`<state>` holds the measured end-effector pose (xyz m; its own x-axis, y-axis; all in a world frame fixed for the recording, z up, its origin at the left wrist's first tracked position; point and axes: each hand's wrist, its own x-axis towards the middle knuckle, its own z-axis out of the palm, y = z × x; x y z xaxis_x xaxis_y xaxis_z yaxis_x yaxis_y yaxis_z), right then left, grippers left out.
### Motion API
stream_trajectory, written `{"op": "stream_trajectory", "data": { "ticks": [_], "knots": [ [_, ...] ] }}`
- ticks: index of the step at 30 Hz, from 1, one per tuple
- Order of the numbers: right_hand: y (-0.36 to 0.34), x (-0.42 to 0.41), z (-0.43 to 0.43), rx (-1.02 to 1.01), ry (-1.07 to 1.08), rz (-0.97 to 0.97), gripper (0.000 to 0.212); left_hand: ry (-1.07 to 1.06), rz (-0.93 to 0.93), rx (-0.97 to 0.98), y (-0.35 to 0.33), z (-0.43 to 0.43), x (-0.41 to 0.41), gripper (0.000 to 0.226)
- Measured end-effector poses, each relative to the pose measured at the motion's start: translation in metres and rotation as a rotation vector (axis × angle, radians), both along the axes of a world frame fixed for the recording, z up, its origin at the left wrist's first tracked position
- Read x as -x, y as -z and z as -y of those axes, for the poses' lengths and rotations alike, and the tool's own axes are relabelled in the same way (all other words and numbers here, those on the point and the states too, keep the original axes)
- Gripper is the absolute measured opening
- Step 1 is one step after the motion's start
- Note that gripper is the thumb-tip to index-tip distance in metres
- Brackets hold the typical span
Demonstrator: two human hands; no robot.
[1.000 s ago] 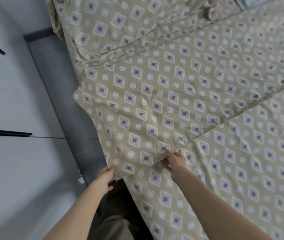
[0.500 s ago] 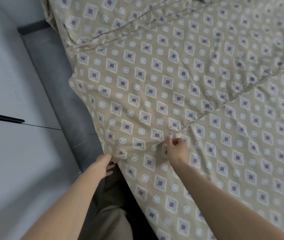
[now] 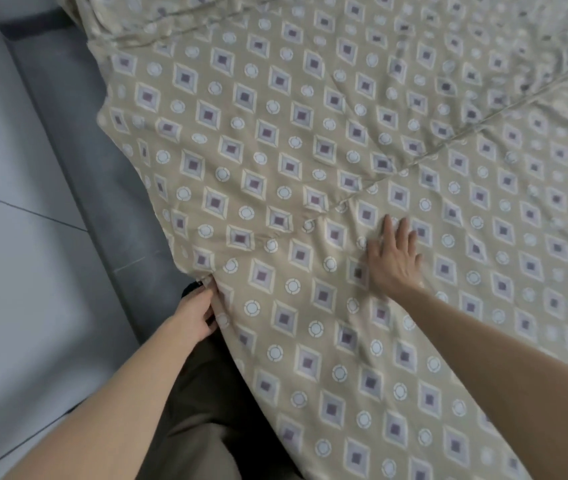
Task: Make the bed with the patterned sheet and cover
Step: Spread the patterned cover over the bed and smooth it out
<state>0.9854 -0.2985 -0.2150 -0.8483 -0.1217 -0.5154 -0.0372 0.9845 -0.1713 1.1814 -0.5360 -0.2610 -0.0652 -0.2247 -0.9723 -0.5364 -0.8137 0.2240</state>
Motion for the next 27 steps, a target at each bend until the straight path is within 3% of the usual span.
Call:
{"op": "stream_trajectory", "data": {
  "ticks": [4,11,15,17,21,23,27],
  "knots": [
    [0.015,-0.026,0.030,-0.032,-0.158,-0.050,0.056,-0.017,0.123,0.245,0.017,0.006,-0.007,0.035],
    [0.016,-0.138,0.082,0.124,-0.716,0.065,0.053,0.099,0.171,0.291,0.032,0.015,-0.008,0.030],
    [-0.004,-0.116,0.056,0.341,-0.474,-0.033,0.051,0.124,0.098,0.252,0.016,0.001,-0.009,0.034],
    [-0.004,-0.103,0.027,0.205,-0.392,-0.086,0.053,0.124,0.045,0.112,0.003,-0.013,-0.020,0.044],
    [0.000,-0.126,0.002,-0.044,-0.301,0.100,0.055,0.212,0.020,-0.150,0.001,-0.053,-0.057,0.060],
    [-0.003,-0.156,0.008,-0.052,-0.391,0.164,0.061,0.302,0.028,-0.177,-0.010,-0.077,-0.074,0.044],
    [-0.017,-0.201,0.014,0.062,-0.498,0.307,0.051,0.380,0.089,0.018,-0.020,-0.101,-0.086,0.017]
  ]
}}
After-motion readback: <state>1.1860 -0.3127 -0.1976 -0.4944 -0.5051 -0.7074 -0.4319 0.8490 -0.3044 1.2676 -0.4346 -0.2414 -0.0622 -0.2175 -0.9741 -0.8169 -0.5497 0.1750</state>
